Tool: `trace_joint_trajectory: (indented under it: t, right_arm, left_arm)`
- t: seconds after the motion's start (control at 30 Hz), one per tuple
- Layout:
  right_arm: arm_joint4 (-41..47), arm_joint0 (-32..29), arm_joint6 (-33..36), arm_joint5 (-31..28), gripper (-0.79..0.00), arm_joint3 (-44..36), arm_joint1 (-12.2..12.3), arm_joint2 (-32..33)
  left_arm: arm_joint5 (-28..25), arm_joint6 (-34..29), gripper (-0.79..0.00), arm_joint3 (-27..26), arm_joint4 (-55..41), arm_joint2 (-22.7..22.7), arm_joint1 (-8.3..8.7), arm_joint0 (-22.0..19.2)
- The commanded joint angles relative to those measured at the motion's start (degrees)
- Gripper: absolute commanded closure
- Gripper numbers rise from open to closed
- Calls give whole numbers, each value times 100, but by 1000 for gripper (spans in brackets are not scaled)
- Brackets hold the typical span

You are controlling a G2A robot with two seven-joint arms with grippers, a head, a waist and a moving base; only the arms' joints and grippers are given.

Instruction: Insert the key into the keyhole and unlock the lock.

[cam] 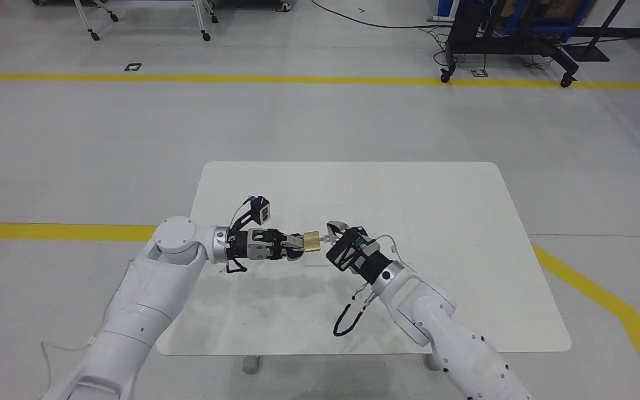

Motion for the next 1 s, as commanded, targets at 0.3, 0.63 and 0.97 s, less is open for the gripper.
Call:
trace_joint_trajectory:
  t: [0.3, 0.63, 0.97]
  right_arm:
    - [108, -25, -44, 21, -139, -68, -22, 111]
    - [233, -102, -119, 36, -785, -139, -3, 286]
    - [296, -214, -175, -1635, -770, -58, 172, 791]
  left_arm:
    - [16, -98, 0, 57, -75, -69, 25, -53]
    - [-292, -1, 0, -116, 85, -321, 116, 60]
    - [-550, -52, 0, -371, 630, -388, 210, 167]
